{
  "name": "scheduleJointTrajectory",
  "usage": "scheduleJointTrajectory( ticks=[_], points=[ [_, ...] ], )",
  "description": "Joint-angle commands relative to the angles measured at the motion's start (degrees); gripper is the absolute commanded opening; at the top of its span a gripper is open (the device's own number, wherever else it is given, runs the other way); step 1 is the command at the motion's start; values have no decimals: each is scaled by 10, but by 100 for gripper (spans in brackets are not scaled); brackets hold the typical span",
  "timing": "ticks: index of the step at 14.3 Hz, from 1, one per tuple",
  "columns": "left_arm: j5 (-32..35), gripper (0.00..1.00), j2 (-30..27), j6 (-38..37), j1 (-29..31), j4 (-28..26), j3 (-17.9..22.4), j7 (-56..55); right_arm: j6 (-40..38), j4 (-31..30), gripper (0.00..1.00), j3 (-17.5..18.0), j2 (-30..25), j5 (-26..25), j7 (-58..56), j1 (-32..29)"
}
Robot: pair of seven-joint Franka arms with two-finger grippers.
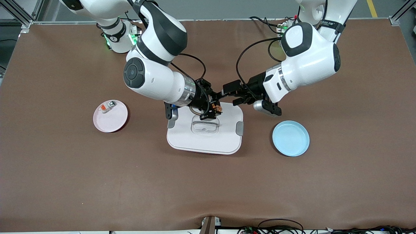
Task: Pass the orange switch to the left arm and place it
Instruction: 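Grasp the switch with the left gripper beside the right gripper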
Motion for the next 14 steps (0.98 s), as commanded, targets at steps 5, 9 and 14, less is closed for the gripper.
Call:
scheduleJointTrajectory(
  ticks=[5,9,14],
  points=[
    [-3,100,25,23,-1,9,-4,9,-1,57,0,-4,22,14,29,5],
    [-4,100,25,37,-3,8,-5,8,8,60,0,-3,22,15,30,5],
    [-6,100,24,48,-5,10,-5,7,55,60,0,-4,29,14,46,19]
  ],
)
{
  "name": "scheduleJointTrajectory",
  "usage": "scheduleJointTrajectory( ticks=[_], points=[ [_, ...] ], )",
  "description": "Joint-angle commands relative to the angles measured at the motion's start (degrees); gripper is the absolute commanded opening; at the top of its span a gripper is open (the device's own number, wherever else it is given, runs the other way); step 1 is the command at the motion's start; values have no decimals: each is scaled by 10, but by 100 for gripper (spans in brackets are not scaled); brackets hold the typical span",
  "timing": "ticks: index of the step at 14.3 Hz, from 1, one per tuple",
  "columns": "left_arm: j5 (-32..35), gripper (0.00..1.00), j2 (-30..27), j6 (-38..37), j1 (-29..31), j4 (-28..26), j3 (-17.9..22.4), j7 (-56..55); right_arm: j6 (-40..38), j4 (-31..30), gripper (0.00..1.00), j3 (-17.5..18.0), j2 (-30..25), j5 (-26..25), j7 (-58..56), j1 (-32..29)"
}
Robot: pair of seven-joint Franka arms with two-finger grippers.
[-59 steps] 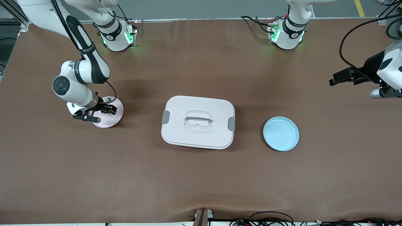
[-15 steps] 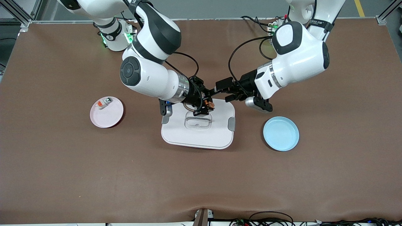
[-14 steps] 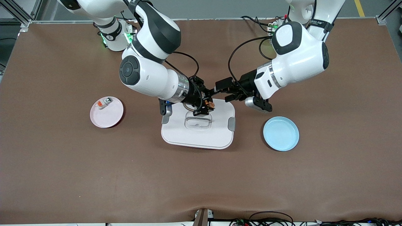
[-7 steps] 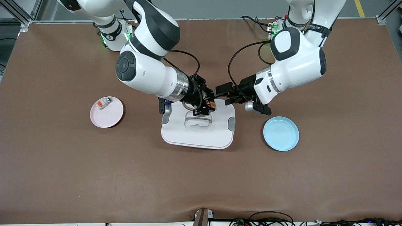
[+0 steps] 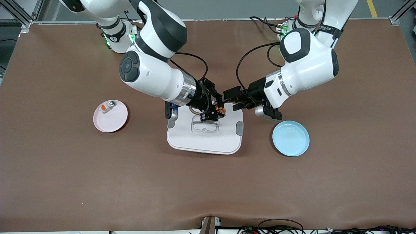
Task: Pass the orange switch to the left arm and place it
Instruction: 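Grasp the switch with the left gripper beside the right gripper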
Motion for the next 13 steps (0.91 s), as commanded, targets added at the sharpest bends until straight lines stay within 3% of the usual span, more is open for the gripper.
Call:
scheduleJointTrajectory(
  ticks=[1,6,10,13],
  points=[
    [-6,100,3,21,-3,4,-4,5,11,27,0,-3,17,11,15,12],
    [-1,100,3,21,-2,3,-4,8,11,31,0,-2,17,11,17,12],
    [-1,58,3,21,-2,3,-4,8,11,31,0,-2,17,11,18,12],
    [-1,3,3,21,-2,2,-4,8,12,31,0,-2,17,11,37,12]
  ],
)
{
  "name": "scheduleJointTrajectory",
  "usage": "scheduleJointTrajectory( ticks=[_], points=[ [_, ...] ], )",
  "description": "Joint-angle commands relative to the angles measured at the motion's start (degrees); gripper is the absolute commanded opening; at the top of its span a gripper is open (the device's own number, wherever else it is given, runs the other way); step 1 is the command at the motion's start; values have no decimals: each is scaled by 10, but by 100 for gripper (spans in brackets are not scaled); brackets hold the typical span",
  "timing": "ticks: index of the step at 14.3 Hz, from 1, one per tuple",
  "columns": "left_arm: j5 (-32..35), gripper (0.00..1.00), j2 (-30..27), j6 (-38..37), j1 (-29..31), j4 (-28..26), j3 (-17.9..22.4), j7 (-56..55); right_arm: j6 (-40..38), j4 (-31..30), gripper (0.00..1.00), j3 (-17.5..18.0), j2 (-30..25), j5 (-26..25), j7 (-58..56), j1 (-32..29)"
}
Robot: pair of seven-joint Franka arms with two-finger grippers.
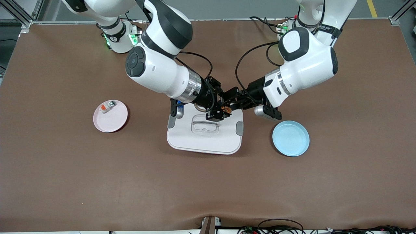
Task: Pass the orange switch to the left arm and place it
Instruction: 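Grasp the switch with the left gripper beside the right gripper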
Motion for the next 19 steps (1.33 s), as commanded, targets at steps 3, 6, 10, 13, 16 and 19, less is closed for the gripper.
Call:
scheduleJointTrajectory(
  ticks=[3,6,10,13,16,19],
  points=[
    [-2,0,2,8,2,-2,-2,7,7,26,0,-4,11,11,39,3],
    [-2,0,2,8,2,-3,-2,7,22,26,92,-8,14,10,38,14],
    [-2,0,1,8,2,-4,-2,7,19,26,100,-10,16,5,33,16],
    [-1,0,-4,7,6,-6,-2,6,-16,26,100,-10,14,4,-6,6],
    [36,0,-18,4,9,-8,-1,-1,-106,26,100,-4,10,6,-84,-24],
    [86,0,-54,-6,26,-26,2,-4,-177,26,100,-6,6,6,-163,-43]
  ],
)
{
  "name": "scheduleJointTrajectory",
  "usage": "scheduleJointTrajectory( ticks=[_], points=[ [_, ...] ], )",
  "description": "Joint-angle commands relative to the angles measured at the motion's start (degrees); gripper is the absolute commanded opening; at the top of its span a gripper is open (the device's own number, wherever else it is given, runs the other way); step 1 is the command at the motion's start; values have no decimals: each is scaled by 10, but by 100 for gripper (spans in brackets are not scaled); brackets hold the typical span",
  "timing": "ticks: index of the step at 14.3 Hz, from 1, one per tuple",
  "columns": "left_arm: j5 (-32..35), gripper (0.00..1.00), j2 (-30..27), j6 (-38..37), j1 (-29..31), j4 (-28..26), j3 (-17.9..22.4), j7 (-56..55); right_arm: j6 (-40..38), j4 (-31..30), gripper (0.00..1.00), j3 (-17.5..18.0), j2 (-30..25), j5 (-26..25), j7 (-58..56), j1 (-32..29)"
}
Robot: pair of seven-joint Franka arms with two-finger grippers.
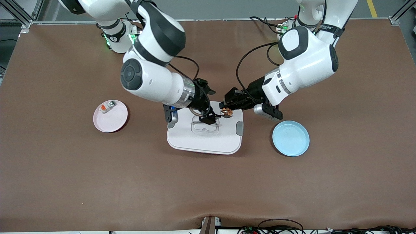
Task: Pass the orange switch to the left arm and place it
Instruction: 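Open the right gripper and withdraw while the left gripper carries the switch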
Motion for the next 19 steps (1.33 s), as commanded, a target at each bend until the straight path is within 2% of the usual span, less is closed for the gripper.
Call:
scheduleJointTrajectory(
  ticks=[1,3,7,9,12,15,17,19],
  points=[
    [30,0,-60,-16,31,-32,2,-4,-72,10,100,5,-4,5,-80,-23],
    [38,0,-83,-64,58,-35,2,-3,-143,10,100,3,-16,5,-162,-51],
    [110,0,-132,-172,111,-32,2,-5,-286,11,100,-1,-46,0,-379,-123],
    [133,0,-138,-247,134,-15,4,-5,-345,16,100,-1,-55,-49,-490,-146],
    [157,0,-139,-391,194,38,4,-36,-417,32,100,-1,-55,-152,-742,-167],
    [250,0,-138,-458,196,72,4,-69,-454,32,100,-1,-54,-227,-886,-199],
    [316,0,-138,-466,194,75,3,-121,-471,32,100,-2,-54,-297,-981,-211],
    [359,0,-131,-476,193,71,-1,-160,-486,32,100,-2,-54,-333,-1028,-226]
  ],
)
